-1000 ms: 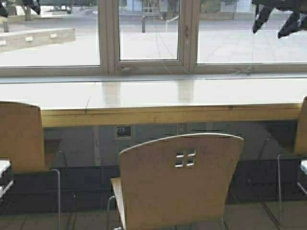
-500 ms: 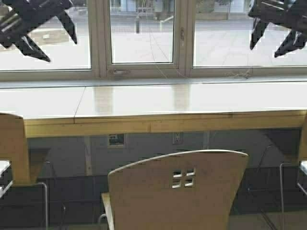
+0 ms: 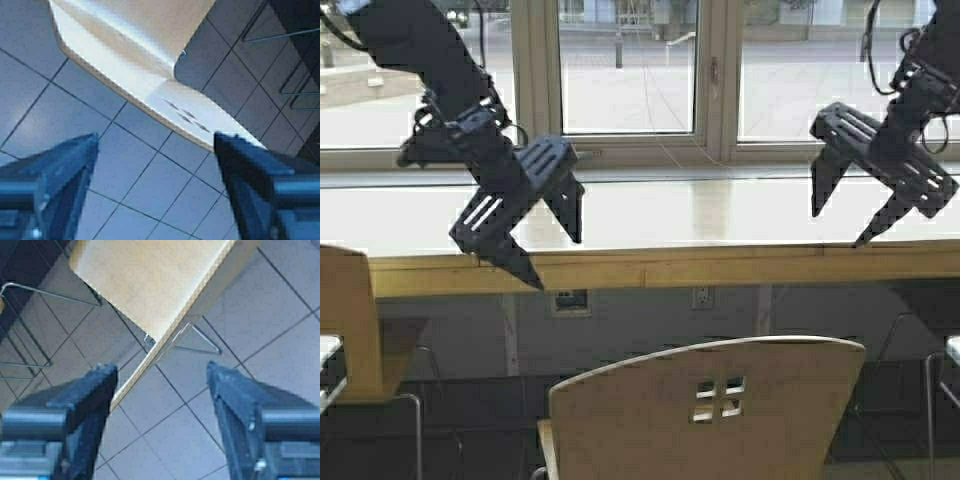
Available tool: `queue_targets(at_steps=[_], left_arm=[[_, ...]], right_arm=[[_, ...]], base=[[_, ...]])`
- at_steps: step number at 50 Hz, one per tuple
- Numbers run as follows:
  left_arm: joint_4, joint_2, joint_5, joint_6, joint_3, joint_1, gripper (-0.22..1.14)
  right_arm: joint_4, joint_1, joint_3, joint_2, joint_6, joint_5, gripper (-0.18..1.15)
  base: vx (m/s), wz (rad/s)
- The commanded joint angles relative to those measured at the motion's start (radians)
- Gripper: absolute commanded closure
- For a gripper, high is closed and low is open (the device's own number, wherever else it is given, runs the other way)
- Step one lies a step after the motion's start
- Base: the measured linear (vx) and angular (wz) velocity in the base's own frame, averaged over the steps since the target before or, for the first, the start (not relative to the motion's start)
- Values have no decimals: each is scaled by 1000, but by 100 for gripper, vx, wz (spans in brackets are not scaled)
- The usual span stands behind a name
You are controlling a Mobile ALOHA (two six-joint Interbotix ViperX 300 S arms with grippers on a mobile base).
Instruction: Push the chairs under the table
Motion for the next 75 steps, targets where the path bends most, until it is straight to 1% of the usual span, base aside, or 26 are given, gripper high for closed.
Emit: queue_targets(at_steps=[1, 14, 19, 26, 36, 45, 75], left_arm=[[-37, 89, 6, -26, -92, -29, -7], [-81, 247, 25, -98, -216, -38, -8], [-98, 302, 52, -121, -255, -41, -7], [-137, 368, 110, -147, -298, -40, -7], [-144, 408, 112, -150, -319, -41, -7], [-144, 442, 115, -150, -367, -41, -7], [-144, 545, 115, -153, -454, -41, -7]], right_arm=[[40, 0, -72, 95, -2, -8, 7], [69, 0, -169, 267, -2, -12, 7], [123, 5, -169, 262, 6, -63, 7], [167, 2, -173, 262, 15, -41, 7], [213, 18, -146, 285, 21, -51, 7], [265, 77, -153, 330, 25, -89, 7], [287, 84, -314, 594, 25, -101, 7]], base=[[8, 4], [5, 2], [1, 1], [0, 1], [0, 0], [0, 0], [0, 0]])
